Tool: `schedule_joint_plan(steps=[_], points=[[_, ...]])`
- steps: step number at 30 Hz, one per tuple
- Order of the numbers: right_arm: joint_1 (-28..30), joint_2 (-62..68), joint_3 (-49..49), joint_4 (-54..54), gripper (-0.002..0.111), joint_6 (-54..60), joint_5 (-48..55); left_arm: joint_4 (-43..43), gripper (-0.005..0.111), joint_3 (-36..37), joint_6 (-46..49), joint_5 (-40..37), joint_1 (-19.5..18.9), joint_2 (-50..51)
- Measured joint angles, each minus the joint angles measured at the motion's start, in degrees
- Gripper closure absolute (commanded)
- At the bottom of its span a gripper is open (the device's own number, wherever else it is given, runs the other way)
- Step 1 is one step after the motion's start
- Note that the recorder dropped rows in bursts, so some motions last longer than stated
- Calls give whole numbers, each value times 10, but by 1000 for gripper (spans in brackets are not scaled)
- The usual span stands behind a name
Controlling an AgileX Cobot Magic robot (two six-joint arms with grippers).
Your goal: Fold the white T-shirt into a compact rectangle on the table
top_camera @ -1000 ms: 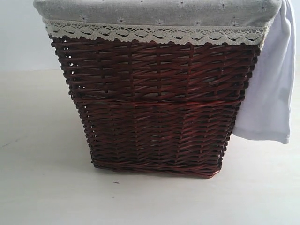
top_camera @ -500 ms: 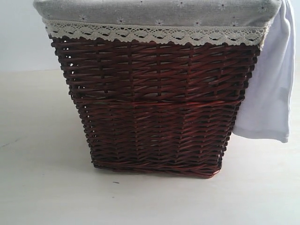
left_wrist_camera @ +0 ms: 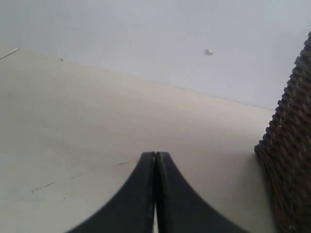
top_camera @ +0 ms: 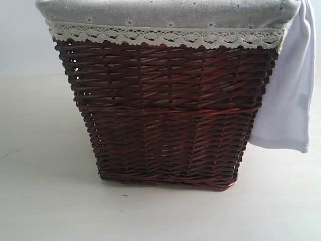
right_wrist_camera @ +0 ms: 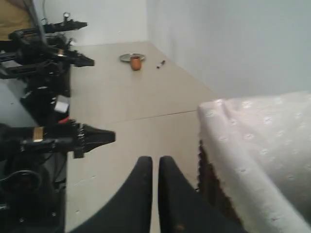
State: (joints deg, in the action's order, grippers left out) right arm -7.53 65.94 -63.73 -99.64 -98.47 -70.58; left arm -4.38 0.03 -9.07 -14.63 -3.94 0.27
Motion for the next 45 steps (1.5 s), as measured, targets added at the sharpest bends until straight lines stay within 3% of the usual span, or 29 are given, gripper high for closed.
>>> schedule_joint_plan(steps=[3, 9, 12, 14, 17, 21, 24, 27, 32, 38, 45], points=[[-43, 8, 73, 1, 108, 46, 35, 0, 107, 0, 0, 0, 0, 0], [-170, 99, 162, -10, 108, 158, 275, 0, 107, 0, 0, 0, 0, 0], [-246, 178, 161, -18, 108, 211, 542, 0, 107, 0, 0, 0, 0, 0], [-262, 216, 144, -18, 108, 214, 662, 0, 107, 0, 0, 0, 0, 0], [-262, 266, 112, -8, 105, 208, 706, 0, 107, 0, 0, 0, 0, 0], [-263, 232, 86, -6, 80, 186, 631, 0, 107, 0, 0, 0, 0, 0], [-248, 122, 92, -5, 65, 147, 698, 0, 107, 0, 0, 0, 0, 0], [-222, 31, 107, 66, 61, 147, 837, 0, 107, 0, 0, 0, 0, 0], [-178, -15, 108, 260, 56, 318, 1004, 0, 107, 0, 0, 0, 0, 0], [-160, 8, 110, 467, 55, 541, 991, 0, 107, 0, 0, 0, 0, 0], [-126, 91, 110, 441, 55, 512, 935, 0, 107, 0, 0, 0, 0, 0]])
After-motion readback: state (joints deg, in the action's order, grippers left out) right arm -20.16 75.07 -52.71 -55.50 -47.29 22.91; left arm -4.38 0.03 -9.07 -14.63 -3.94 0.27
